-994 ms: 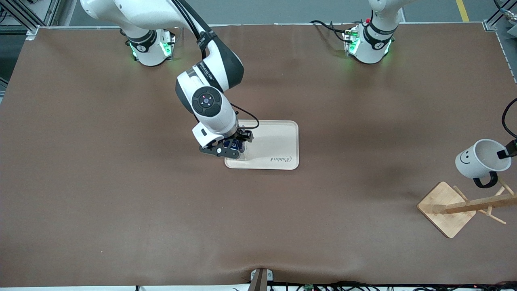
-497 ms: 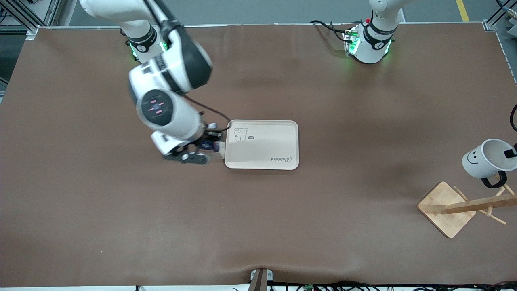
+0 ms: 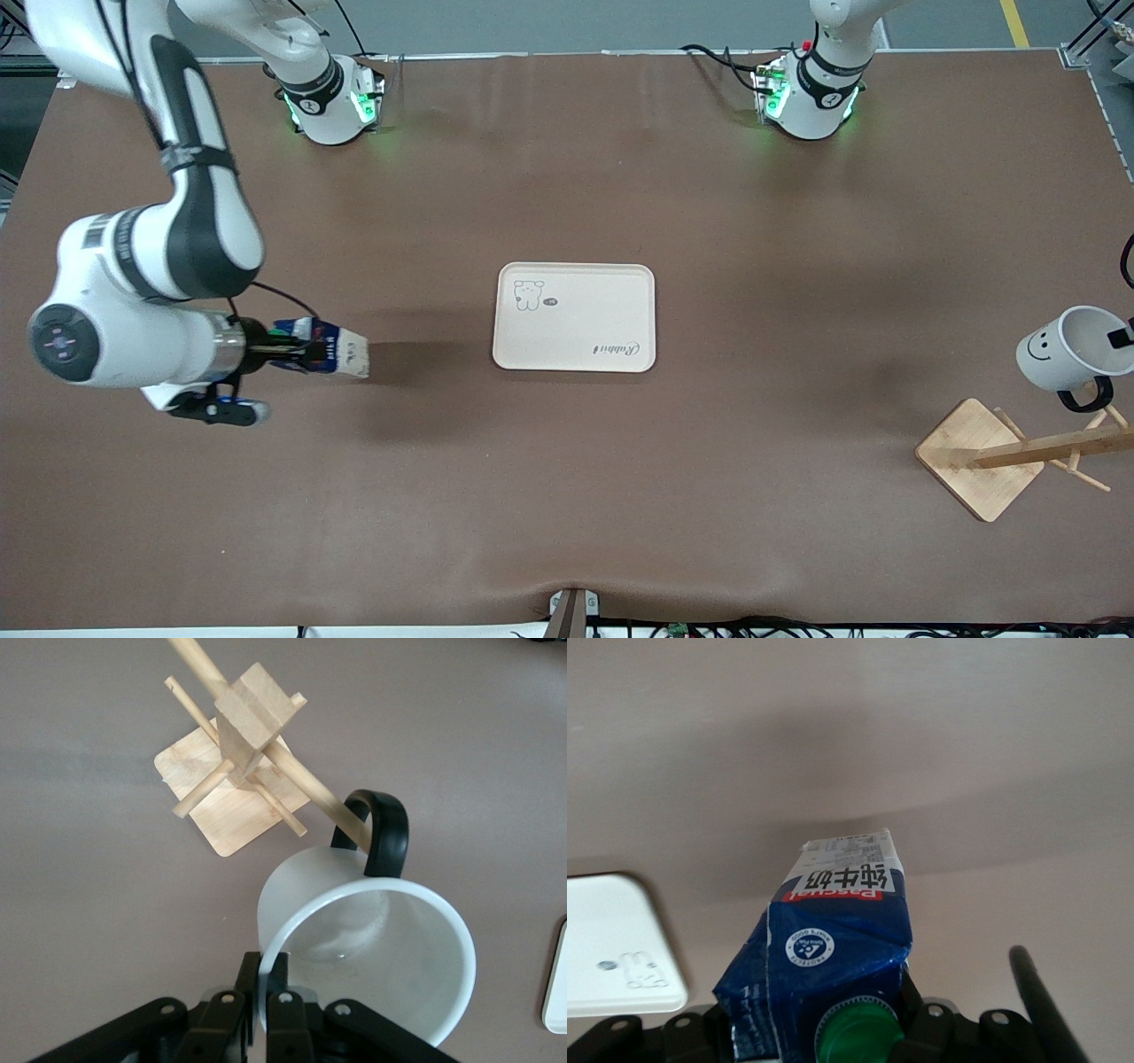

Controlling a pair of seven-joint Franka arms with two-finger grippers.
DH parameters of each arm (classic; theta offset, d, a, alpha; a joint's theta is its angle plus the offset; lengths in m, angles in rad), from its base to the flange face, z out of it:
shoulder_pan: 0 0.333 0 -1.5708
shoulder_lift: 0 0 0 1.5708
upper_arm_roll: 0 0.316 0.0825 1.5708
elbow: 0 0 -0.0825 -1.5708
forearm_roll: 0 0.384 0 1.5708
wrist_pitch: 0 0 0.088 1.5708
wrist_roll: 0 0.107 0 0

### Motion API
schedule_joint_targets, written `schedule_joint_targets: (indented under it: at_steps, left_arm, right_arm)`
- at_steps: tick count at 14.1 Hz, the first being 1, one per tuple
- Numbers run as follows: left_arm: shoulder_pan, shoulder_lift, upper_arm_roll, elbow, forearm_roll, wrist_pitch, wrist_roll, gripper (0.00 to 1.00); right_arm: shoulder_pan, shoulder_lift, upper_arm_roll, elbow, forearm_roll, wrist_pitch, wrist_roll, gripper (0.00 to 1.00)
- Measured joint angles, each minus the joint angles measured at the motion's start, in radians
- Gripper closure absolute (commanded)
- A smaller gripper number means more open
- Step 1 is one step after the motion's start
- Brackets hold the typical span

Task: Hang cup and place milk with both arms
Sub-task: 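Lift the milk carton with the right gripper and carry it off the tray, then hang the mug handle on the stand peg with the left gripper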

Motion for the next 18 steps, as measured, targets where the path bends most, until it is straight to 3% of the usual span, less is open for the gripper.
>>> schedule_joint_targets:
  at_steps: [5,6,7,8,9,18]
  left_arm:
    - [0.017,0.011,0.002,0.001,0.000,0.002,0.034,0.99]
    - [0.018,0.015,0.002,0.001,0.000,0.005,0.040,0.82]
    - [0.018,0.018,0.002,0.001,0.000,0.008,0.042,0.57]
    - [0.018,0.020,0.001,0.003,0.000,0.010,0.043,0.12]
    - [0.018,0.020,0.001,0.007,0.000,0.011,0.044,0.00]
    - [-0.004,-0.012,-0.032,0.046,-0.001,-0.056,0.034,0.00]
  right_arm:
    - [-0.105,-0.028,0.000,-0.094,-0.075,0.072,-0.083,0.88]
    - [-0.119,-0.041,0.001,-0.129,-0.080,0.110,-0.113,0.88]
    - [-0.131,-0.054,0.000,-0.169,-0.081,0.147,-0.135,0.87]
    - [-0.141,-0.066,0.001,-0.210,-0.081,0.181,-0.150,0.87]
    - [-0.149,-0.079,0.001,-0.249,-0.081,0.210,-0.160,0.86]
    - [-0.207,-0.177,0.004,-0.434,-0.083,0.302,-0.207,0.81]
